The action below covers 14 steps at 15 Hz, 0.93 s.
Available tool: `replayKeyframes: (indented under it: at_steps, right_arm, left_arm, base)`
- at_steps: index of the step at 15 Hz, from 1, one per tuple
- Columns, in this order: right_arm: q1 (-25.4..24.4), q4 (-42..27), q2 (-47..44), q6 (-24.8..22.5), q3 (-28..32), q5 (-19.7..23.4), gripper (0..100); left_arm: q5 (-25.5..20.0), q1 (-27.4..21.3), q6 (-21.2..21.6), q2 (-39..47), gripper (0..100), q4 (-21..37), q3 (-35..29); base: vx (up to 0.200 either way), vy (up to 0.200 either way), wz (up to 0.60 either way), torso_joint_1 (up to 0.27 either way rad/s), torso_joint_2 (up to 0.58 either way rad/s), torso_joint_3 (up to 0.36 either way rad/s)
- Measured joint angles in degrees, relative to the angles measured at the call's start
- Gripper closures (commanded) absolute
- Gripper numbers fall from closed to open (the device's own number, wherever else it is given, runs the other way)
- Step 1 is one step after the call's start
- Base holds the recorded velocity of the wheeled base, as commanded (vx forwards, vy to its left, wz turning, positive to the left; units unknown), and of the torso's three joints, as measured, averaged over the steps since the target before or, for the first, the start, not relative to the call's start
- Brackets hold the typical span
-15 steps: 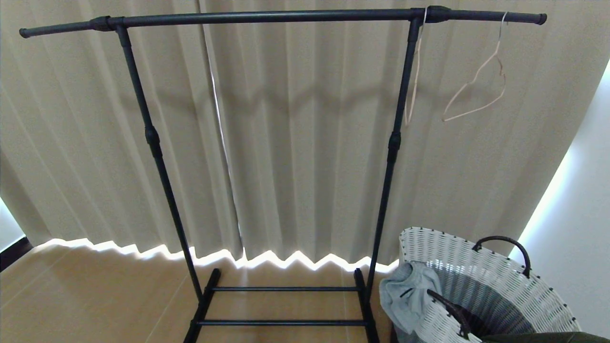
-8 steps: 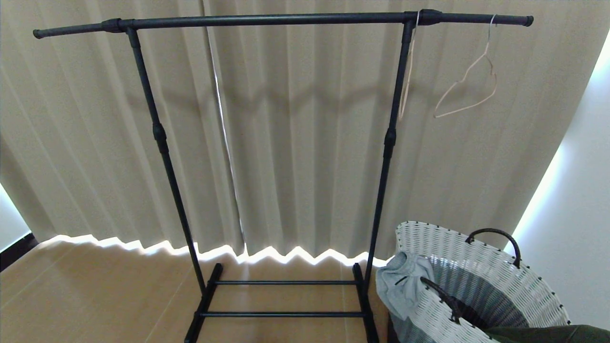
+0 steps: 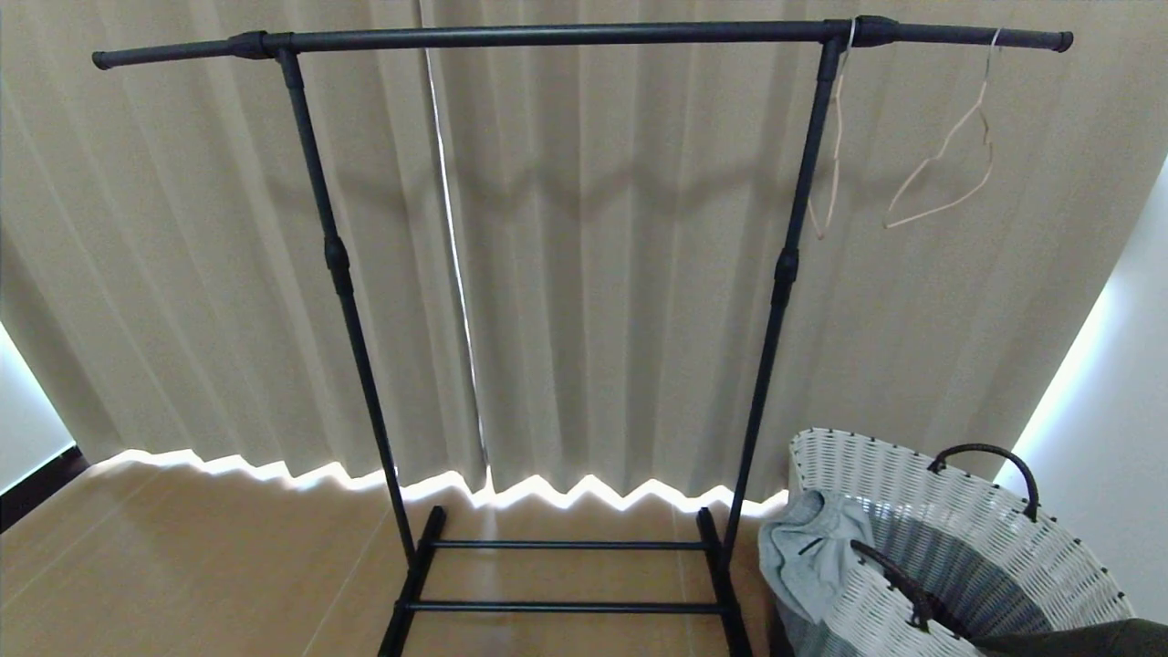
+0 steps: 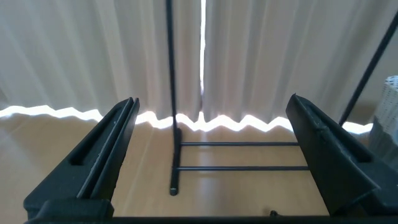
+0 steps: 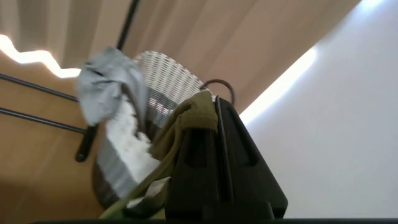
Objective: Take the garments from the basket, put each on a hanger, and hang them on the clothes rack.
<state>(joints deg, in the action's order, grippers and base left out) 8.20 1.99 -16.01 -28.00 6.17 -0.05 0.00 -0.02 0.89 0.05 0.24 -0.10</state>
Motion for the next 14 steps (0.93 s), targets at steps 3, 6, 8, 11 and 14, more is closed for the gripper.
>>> replayKeyframes:
  at_steps: [3, 6, 8, 11, 14]
  right_arm:
    - [0.0, -0.1, -0.4, 0.0, 0.0, 0.0, 100]
    - [0.0, 0.0, -0.6, 0.0, 0.0, 0.0, 100]
    - [0.0, 0.0, -0.8, 0.0, 0.3, -0.1, 100]
    - [0.0, 0.0, -1.7, 0.0, 1.3, 0.0, 100]
    - [0.0, 0.0, -3.3, 0.0, 2.9, 0.0, 100]
  left_arm:
    - [0.0, 0.0, 0.0, 0.0, 0, 0.0, 0.0]
    - [0.0, 0.0, -0.1, 0.0, 0, 0.0, 0.0]
    - [0.0, 0.0, 0.0, 0.0, 0, 0.0, 0.0]
    - [-0.1, 0.0, 0.3, 0.0, 0, 0.0, 0.0]
    - [-0.6, 0.0, 3.3, 0.0, 0, 0.0, 0.0]
  base:
    - [0.0, 0.2, 0.0, 0.005, 0.0, 0.001]
    - [0.0, 0.2, 0.0, 0.002, 0.0, 0.004]
    - [0.0, 0.0, 0.0, 0.0, 0.0, 0.0]
    - [0.0, 0.0, 0.0, 0.0, 0.0, 0.0]
    - [0.0, 0.0, 0.0, 0.0, 0.0, 0.0]
